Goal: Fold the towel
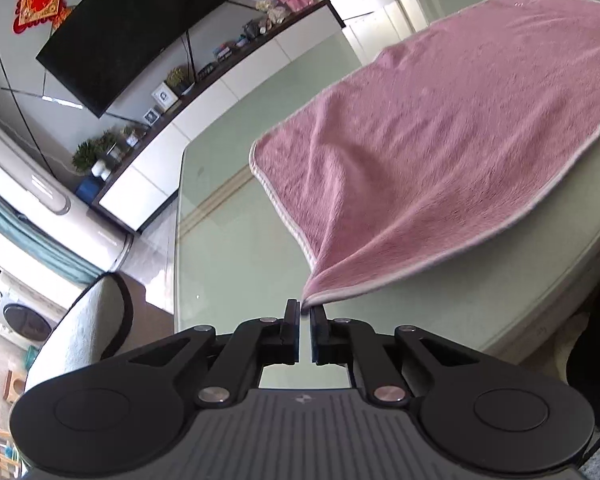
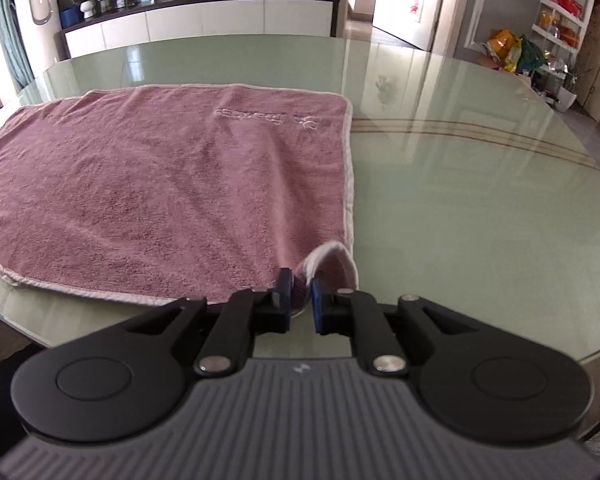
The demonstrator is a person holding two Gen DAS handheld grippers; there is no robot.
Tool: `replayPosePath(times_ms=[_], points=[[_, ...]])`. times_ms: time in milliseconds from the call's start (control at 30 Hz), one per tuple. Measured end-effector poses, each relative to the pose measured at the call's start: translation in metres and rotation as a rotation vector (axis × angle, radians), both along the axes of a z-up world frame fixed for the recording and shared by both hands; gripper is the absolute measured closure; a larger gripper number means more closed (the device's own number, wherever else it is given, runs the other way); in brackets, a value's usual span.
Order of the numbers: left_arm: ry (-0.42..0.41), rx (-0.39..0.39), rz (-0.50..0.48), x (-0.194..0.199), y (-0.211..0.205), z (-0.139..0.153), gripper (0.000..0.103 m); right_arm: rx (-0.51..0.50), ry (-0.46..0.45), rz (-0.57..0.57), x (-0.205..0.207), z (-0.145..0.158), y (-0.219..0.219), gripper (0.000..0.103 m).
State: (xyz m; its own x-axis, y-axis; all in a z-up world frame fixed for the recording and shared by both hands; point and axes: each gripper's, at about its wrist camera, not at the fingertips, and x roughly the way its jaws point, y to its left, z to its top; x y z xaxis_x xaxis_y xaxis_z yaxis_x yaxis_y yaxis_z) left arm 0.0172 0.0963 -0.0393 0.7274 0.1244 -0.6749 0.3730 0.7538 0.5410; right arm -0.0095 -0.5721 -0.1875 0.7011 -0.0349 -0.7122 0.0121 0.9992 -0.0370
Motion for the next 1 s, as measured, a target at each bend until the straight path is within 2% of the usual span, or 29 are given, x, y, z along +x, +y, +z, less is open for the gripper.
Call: replayPosePath(times_ms=[33, 100, 200, 300, 400, 533, 600, 633, 733, 833, 1000], points=[[-0.001, 0.006, 0.007, 0.000, 0.003, 0.001, 0.093, -0.007, 0.000, -0.002, 0.002, 0.000, 0.001, 0.084], [-0.010, 0.014, 0.022, 0.001, 0.008, 0.005, 0.092, -0.039, -0.003, -0.008, 0.002, 0.002, 0.002, 0.071], [-0.032, 0.013, 0.057, 0.006, 0.017, 0.013, 0.091, -0.083, -0.041, -0.040, 0.001, 0.011, 0.000, 0.067], [-0.057, -0.034, 0.093, 0.021, 0.028, 0.027, 0.088, -0.026, -0.110, -0.081, 0.002, 0.028, -0.013, 0.065], [-0.086, -0.100, 0.109, 0.048, 0.026, 0.038, 0.077, 0.007, -0.145, -0.049, 0.018, 0.040, -0.012, 0.065], [-0.109, -0.218, 0.117, 0.098, 0.012, 0.042, 0.056, -0.066, -0.180, 0.057, 0.059, 0.042, 0.015, 0.065], [-0.110, -0.275, 0.117, 0.125, 0.004, 0.042, 0.050, -0.071, -0.180, 0.080, 0.077, 0.040, 0.022, 0.055], [-0.102, -0.299, 0.118, 0.136, 0.001, 0.041, 0.045, -0.068, -0.170, 0.097, 0.093, 0.038, 0.027, 0.053], [-0.053, -0.372, 0.129, 0.180, -0.008, 0.033, 0.043, -0.069, -0.145, 0.123, 0.129, 0.031, 0.040, 0.053], [-0.011, -0.400, 0.143, 0.216, -0.016, 0.021, 0.041, -0.080, -0.112, 0.116, 0.164, 0.023, 0.045, 0.052], [0.027, -0.441, 0.181, 0.255, -0.026, -0.005, 0.041, -0.069, -0.082, 0.073, 0.208, 0.010, 0.044, 0.051]])
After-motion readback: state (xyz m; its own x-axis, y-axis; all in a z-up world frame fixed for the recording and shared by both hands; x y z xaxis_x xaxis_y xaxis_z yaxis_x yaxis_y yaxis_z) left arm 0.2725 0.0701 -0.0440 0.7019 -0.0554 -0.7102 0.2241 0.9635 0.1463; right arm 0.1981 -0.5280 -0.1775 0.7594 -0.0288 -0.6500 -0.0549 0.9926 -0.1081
